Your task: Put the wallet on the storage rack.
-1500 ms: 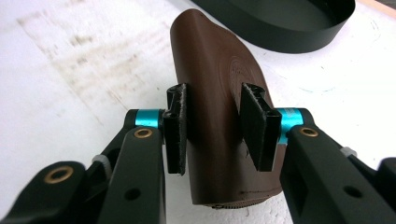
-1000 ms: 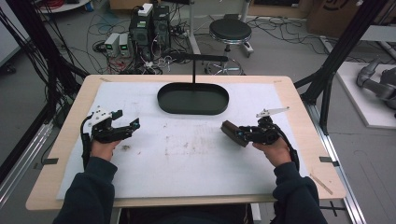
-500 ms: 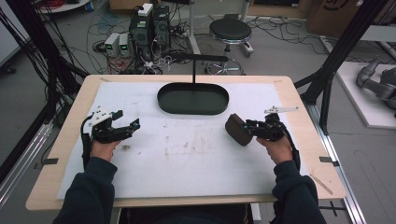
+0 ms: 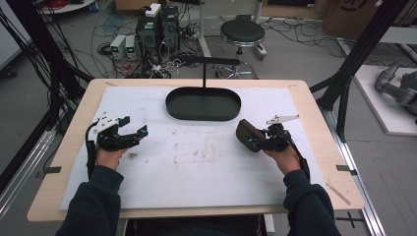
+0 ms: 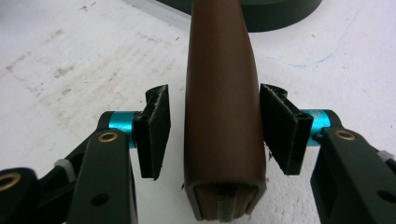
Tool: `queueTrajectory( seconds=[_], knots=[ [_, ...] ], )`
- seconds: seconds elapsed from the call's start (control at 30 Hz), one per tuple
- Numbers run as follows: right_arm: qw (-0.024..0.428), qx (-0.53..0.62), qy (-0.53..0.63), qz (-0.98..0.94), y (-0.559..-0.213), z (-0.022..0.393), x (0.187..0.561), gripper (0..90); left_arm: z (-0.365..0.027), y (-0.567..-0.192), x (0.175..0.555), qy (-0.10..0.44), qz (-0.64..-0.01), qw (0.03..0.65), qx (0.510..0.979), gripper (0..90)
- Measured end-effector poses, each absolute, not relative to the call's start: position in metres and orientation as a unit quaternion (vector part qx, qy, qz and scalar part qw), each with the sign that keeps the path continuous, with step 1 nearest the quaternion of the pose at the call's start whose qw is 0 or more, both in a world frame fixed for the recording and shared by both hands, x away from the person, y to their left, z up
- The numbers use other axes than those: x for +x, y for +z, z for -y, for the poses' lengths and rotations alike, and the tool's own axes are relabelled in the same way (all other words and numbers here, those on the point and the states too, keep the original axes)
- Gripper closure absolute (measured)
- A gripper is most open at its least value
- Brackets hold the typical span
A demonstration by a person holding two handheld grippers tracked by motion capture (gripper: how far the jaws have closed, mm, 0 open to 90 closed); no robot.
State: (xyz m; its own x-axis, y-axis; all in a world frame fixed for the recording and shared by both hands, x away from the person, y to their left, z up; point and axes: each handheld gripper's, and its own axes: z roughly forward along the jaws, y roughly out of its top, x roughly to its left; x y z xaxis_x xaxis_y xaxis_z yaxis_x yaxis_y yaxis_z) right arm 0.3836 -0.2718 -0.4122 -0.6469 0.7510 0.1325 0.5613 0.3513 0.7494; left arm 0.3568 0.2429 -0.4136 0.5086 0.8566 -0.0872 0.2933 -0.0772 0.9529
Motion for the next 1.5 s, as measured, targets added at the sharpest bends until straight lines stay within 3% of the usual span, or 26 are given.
queueTrajectory(
  seconds=[0.17, 0.23, 0.3, 0.6, 1.03, 1.33, 1.5],
  knots=[
    [0.142, 0.394, 0.399, -0.815, -0.411, 0.270, 0.384, 50.0, -0.243, -0.414, 0.356, 0.264, -0.418, 0.532, 0.687, 18.4],
    [0.147, 0.392, 0.403, -0.814, -0.410, 0.271, 0.383, 61.4, -0.243, -0.414, 0.356, 0.265, -0.417, 0.530, 0.689, 18.4],
    [0.155, 0.389, 0.398, -0.816, -0.406, 0.271, 0.382, 64.7, -0.243, -0.415, 0.356, 0.264, -0.415, 0.532, 0.690, 18.4],
    [0.170, 0.375, 0.427, -0.805, -0.383, 0.257, 0.396, 65.2, -0.247, -0.416, 0.356, 0.266, -0.410, 0.529, 0.694, 18.4],
    [0.184, 0.349, 0.445, -0.804, -0.359, 0.191, 0.468, 65.0, -0.249, -0.417, 0.356, 0.267, -0.409, 0.527, 0.696, 18.4],
    [0.179, 0.363, 0.436, -0.803, -0.372, 0.158, 0.504, 64.8, -0.248, -0.418, 0.357, 0.264, -0.408, 0.526, 0.698, 18.4],
    [0.143, 0.413, 0.448, -0.779, -0.394, 0.146, 0.521, 64.7, -0.248, -0.418, 0.357, 0.263, -0.408, 0.528, 0.697, 18.4]
  ],
)
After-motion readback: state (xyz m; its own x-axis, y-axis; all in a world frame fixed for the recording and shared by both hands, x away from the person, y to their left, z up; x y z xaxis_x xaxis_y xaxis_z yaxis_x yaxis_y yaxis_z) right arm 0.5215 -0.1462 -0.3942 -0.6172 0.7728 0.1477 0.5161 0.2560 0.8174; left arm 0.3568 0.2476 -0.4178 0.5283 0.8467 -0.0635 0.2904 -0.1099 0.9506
